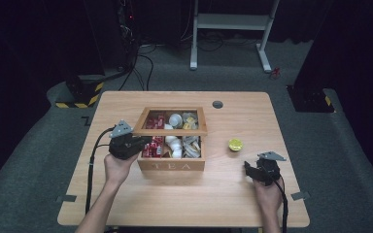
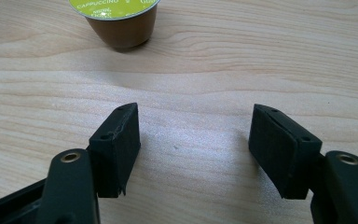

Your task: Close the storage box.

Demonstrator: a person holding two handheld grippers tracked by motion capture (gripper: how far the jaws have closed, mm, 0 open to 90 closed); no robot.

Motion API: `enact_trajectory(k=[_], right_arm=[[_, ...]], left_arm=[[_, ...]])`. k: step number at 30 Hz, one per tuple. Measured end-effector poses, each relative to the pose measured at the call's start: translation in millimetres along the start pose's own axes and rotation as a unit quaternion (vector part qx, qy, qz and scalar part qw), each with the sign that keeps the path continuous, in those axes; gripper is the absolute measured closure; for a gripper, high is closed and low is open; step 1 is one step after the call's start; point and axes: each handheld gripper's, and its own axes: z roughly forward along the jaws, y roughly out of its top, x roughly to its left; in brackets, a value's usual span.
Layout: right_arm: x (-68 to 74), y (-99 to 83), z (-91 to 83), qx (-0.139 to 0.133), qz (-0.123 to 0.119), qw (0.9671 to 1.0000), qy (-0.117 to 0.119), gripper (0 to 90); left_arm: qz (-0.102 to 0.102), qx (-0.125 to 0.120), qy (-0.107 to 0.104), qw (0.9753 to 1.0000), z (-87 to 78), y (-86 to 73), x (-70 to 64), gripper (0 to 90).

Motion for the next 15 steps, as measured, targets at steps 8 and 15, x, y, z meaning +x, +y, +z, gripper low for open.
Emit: enact_trajectory(k=[8, 15], right_arm=[[0.0, 0.0, 0.0, 0.0, 0.0, 1.0, 0.0, 33.5], [0.0, 0.0, 0.0, 0.0, 0.0, 1.0, 0.0, 33.5]], left_arm=[[-0.01, -0.004, -0.006, 0.9999, 0.1, -6.0, -0.5, 87.6], [-0.012, -0.003, -0.009, 0.9999, -1.3, -10.0, -1.9, 87.5]])
